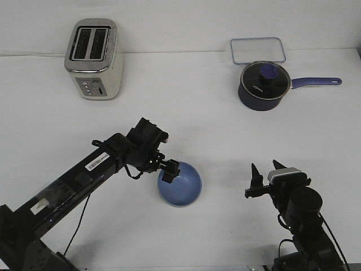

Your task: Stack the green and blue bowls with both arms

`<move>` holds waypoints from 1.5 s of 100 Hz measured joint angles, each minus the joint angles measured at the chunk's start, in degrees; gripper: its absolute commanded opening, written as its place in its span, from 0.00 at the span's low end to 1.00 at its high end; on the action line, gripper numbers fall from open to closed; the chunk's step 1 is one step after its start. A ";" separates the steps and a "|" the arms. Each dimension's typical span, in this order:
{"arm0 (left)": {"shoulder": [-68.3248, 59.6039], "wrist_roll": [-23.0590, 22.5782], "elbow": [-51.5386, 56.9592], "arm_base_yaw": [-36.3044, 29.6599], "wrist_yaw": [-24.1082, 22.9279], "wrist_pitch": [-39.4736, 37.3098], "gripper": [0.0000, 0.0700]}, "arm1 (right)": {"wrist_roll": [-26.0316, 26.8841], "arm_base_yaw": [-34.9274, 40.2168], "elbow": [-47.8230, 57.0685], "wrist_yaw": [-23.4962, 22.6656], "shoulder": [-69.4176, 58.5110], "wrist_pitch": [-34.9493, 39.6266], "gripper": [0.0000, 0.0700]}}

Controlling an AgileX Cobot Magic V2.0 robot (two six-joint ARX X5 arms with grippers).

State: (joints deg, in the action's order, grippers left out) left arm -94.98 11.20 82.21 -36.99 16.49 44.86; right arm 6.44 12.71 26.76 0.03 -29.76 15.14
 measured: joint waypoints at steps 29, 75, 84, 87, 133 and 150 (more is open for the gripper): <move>16.39 -2.86 0.09 10.03 -8.28 -1.16 0.66 | 0.00 0.00 0.00 0.00 0.00 -0.02 0.65; 43.63 -7.23 -12.70 23.47 -15.21 -9.51 0.66 | 0.00 0.00 0.00 0.00 0.00 -0.02 0.65; 49.11 -7.21 -21.81 23.47 -15.19 -15.08 0.66 | 0.00 0.00 0.00 0.00 0.00 -0.02 0.65; 50.99 -7.17 -24.92 23.47 -15.19 -16.74 0.66 | 0.00 0.00 0.00 0.00 0.00 -0.02 0.65; 69.48 -3.23 -50.16 23.47 -15.13 -26.29 0.66 | 0.00 0.00 0.00 0.00 0.00 -0.02 0.65; 70.38 -2.86 -50.01 23.47 -15.13 -26.86 0.64 | 0.00 0.00 0.00 0.00 0.00 -0.02 0.65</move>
State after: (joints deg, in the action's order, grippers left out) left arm -24.60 8.34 32.21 -13.52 1.37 18.00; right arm 6.44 12.71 26.76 0.03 -29.76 15.11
